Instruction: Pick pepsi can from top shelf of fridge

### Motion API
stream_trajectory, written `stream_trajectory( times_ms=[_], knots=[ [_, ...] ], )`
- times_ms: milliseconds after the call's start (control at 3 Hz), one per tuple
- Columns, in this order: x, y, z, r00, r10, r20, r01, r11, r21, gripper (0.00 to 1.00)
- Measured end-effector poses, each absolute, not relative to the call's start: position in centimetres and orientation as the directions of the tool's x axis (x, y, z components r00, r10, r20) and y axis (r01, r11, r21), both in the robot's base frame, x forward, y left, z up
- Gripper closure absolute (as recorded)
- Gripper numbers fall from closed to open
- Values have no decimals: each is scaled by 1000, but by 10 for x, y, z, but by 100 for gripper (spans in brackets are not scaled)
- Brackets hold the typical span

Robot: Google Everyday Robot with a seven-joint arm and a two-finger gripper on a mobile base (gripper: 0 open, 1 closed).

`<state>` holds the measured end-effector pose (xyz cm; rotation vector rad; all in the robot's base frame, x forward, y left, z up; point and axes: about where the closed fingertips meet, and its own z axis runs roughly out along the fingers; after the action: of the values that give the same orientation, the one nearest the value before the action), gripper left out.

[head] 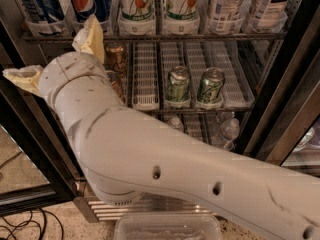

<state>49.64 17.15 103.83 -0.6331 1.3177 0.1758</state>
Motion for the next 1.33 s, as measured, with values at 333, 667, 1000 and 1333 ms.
stream_trajectory(
  times_ms=[333,667,1000,1333],
  knots=[
    [504,166,1042,248,-236,-939,-381,868,-319,5],
    [508,160,1045,241,-222,-945,-306,906,-291,10],
    [511,156,1048,255,-194,-947,-246,934,-257,11],
    [515,153,1053,283,-165,-945,-214,949,-230,23]
  ],
)
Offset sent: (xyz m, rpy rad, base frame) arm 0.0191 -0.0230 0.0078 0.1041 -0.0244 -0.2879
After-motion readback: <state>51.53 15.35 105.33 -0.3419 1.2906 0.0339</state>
